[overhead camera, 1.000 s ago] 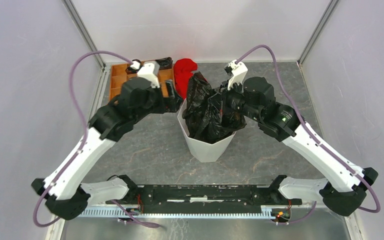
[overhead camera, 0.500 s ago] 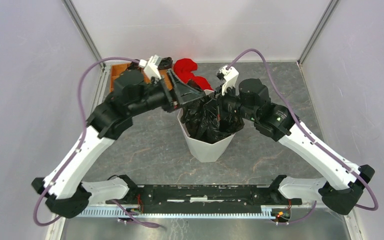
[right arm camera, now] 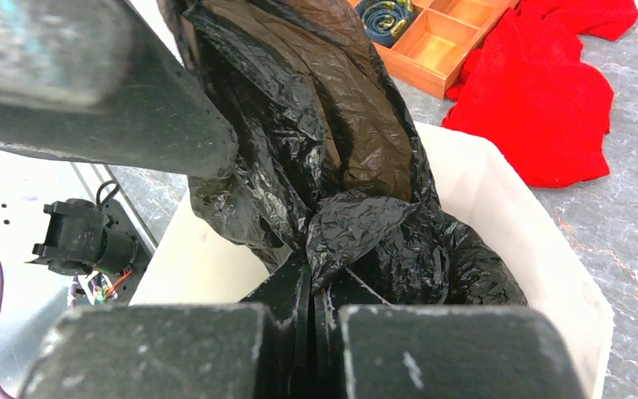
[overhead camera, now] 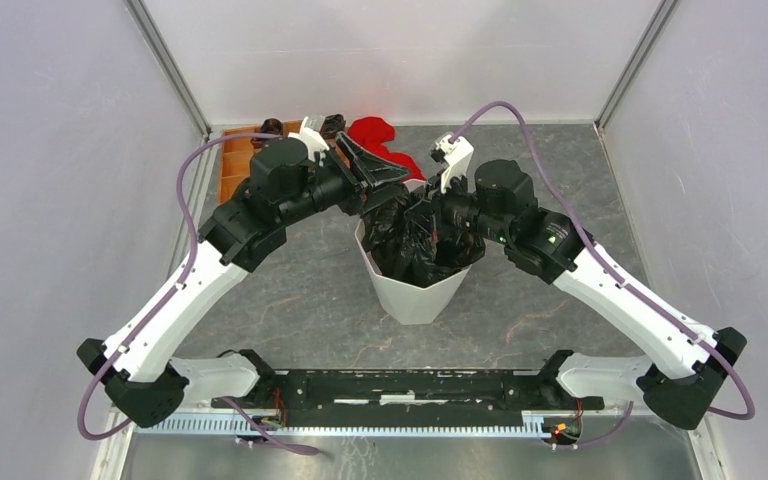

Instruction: Put the trash bags into the trash bin

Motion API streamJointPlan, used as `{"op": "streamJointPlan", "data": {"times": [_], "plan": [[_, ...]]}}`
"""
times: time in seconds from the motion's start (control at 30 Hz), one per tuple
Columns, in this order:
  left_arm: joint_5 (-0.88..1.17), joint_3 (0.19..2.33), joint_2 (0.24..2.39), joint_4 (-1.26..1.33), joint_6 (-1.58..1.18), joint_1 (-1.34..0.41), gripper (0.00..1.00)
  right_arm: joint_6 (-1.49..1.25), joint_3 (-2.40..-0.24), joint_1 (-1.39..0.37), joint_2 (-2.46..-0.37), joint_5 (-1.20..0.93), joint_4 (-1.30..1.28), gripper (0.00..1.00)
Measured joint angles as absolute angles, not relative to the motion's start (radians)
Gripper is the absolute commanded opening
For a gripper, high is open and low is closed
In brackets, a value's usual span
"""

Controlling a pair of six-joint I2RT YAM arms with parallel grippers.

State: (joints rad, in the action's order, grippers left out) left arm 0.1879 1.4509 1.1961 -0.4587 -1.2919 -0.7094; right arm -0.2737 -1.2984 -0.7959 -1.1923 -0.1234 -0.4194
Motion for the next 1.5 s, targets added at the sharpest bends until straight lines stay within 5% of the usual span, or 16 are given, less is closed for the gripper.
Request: {"op": "streamJointPlan", "data": {"times": [0.57,0.7,1.07,1.2,1.3,1.43,1.5], "plan": [[0.095,1.480,1.215,-0.577,-1.322,-0.714,0.60,-0.272,-1.299,-0.796,-1.201,-0.120,-0.405,0.00],[0.078,1.520,1.256,-0.589,-1.322,-0.714,0.47,-0.273,-1.299,-0.796,-1.204,-0.120,-0.404,0.00],[-0.010,1.527,1.279,-0.683,-1.321,-0.716,0.41,-0.279,-1.299,-0.796,-1.204,-0.123,-0.397,0.05],[-0.021,1.527,1.279,-0.692,-1.320,-0.716,0.26,-0.285,-1.299,-0.796,-1.206,-0.134,-0.395,0.09],[-0.022,1.527,1.278,-0.694,-1.308,-0.716,0.04,-0.287,-1.299,-0.796,-1.206,-0.143,-0.392,0.26],[-0.004,1.527,1.272,-0.682,-1.257,-0.716,0.02,-0.247,-1.299,-0.796,-1.205,-0.173,-0.391,0.79],[0.025,1.527,1.265,-0.670,-1.216,-0.715,0.02,-0.219,-1.299,-0.796,-1.201,-0.183,-0.399,0.89]]}}
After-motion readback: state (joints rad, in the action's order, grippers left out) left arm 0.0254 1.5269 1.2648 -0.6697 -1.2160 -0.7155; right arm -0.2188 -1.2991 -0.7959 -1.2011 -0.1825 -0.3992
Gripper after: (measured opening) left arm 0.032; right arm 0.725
